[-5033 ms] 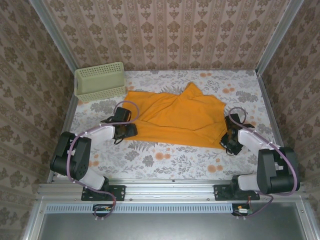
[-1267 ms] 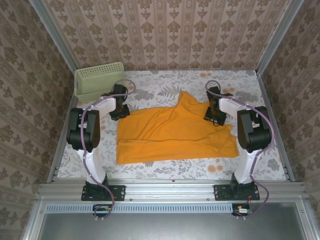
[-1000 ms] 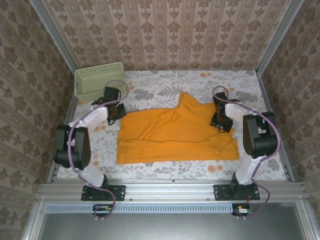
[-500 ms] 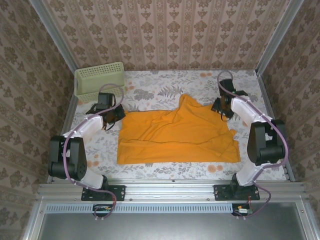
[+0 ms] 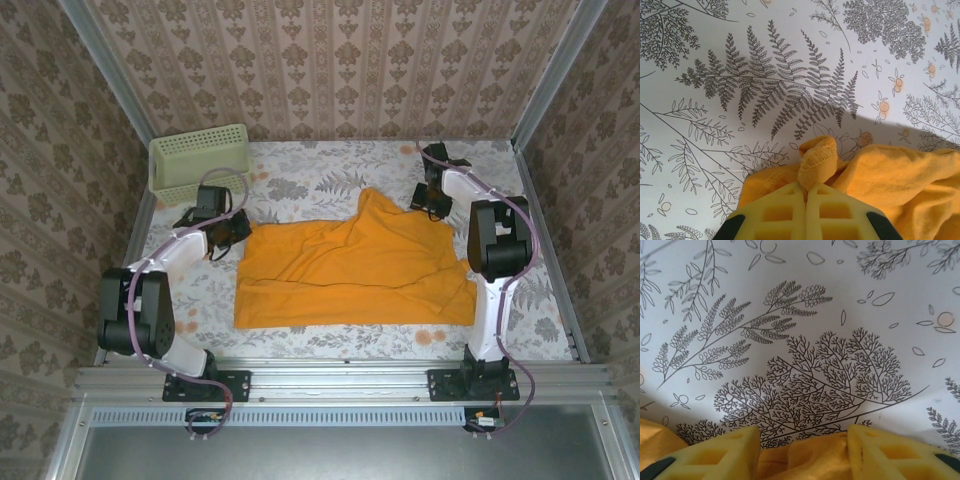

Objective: Fold the inside-out t-shirt

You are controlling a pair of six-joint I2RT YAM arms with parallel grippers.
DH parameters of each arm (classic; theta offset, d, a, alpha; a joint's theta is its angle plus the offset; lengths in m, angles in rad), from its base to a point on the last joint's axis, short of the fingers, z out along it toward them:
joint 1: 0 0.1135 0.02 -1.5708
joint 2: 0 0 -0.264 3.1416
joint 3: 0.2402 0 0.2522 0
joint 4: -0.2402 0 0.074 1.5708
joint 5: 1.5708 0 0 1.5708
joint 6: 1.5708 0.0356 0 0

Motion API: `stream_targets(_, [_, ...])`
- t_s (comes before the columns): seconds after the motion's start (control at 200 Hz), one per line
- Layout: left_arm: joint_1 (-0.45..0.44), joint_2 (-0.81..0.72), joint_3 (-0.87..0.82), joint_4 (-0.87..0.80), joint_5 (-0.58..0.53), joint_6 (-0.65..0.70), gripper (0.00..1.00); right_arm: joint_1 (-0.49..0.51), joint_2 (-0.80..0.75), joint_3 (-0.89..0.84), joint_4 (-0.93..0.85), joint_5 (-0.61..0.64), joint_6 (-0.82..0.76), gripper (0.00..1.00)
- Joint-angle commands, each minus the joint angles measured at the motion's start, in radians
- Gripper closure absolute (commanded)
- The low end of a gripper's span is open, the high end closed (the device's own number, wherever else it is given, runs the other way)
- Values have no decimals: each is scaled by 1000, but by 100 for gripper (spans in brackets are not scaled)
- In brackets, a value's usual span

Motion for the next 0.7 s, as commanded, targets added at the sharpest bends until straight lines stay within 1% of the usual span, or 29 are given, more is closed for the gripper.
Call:
stream_targets(0.0, [12,20,22,14,14,7,100,-5,0,46,-34,-26,-32,66])
stream_targets(0.07, [20,11,25,16,17,8,100,-8,-12,52,-43,3,-42,82])
stream_targets(0.11, [27,1,24,18,22,5,100,-8,-29,51,-52,31,-43,90])
stream_targets(0.205, [61,-35,-5,57,62,-21,100,-10,-113,3,-39,89,-49,100])
stream_targets(0.31, [73,-81,-28,59,69,-26,100,-8,-245,-105,-11,123,-36,100])
stream_targets(0.41, [74,-128,-69,34,65,-35,100,-1,-383,-260,11,131,-6,100])
stream_targets(0.57, [74,-242,-209,-33,5,-73,100,46,-595,-579,-2,157,66,100])
stream_targets(0.66, [74,-286,-290,-57,0,-84,100,65,-713,-769,5,129,131,100])
stream_targets(0.695, [75,-297,-317,-65,-2,-87,100,70,-757,-839,15,105,156,97])
